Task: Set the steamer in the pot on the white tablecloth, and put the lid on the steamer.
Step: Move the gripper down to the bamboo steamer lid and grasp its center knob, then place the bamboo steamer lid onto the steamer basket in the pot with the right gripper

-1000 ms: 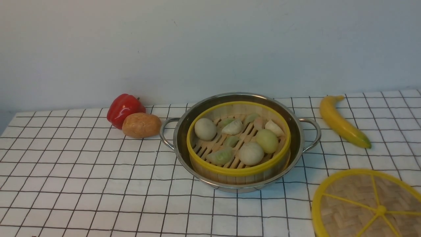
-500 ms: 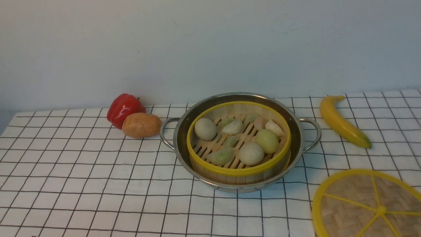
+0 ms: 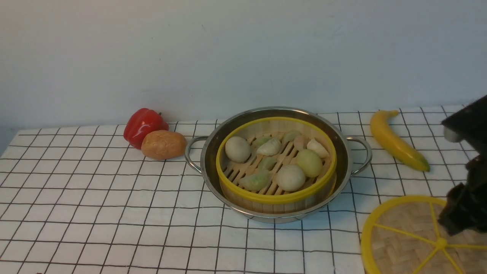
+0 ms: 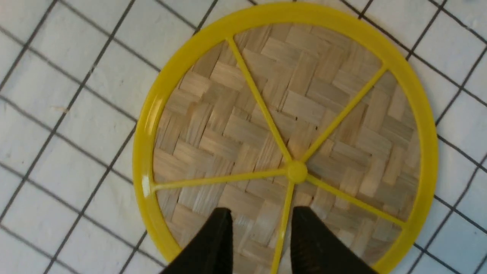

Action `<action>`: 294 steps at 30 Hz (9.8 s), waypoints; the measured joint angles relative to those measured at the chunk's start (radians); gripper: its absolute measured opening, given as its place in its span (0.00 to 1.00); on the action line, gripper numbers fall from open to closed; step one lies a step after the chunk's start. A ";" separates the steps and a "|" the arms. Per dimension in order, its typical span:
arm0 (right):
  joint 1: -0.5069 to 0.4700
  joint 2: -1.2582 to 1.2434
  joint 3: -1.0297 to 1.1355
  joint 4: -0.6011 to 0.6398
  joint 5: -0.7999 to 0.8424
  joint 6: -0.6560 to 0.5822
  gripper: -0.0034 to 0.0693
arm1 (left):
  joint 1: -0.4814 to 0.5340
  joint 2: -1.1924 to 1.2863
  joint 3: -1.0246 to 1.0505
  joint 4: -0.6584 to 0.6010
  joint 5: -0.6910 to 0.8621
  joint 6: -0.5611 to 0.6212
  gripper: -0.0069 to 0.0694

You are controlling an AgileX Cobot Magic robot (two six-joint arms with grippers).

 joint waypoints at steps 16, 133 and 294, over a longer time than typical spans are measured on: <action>-0.014 0.264 -0.016 -0.110 -0.048 0.153 0.38 | 0.000 0.000 0.000 0.000 0.000 0.000 0.71; 0.231 0.731 -1.018 0.111 0.171 -0.411 0.25 | 0.000 0.000 0.000 -0.001 0.000 0.000 0.71; 0.227 0.889 -1.075 0.122 -0.019 -0.851 0.25 | 0.000 0.000 0.000 -0.001 0.000 0.000 0.71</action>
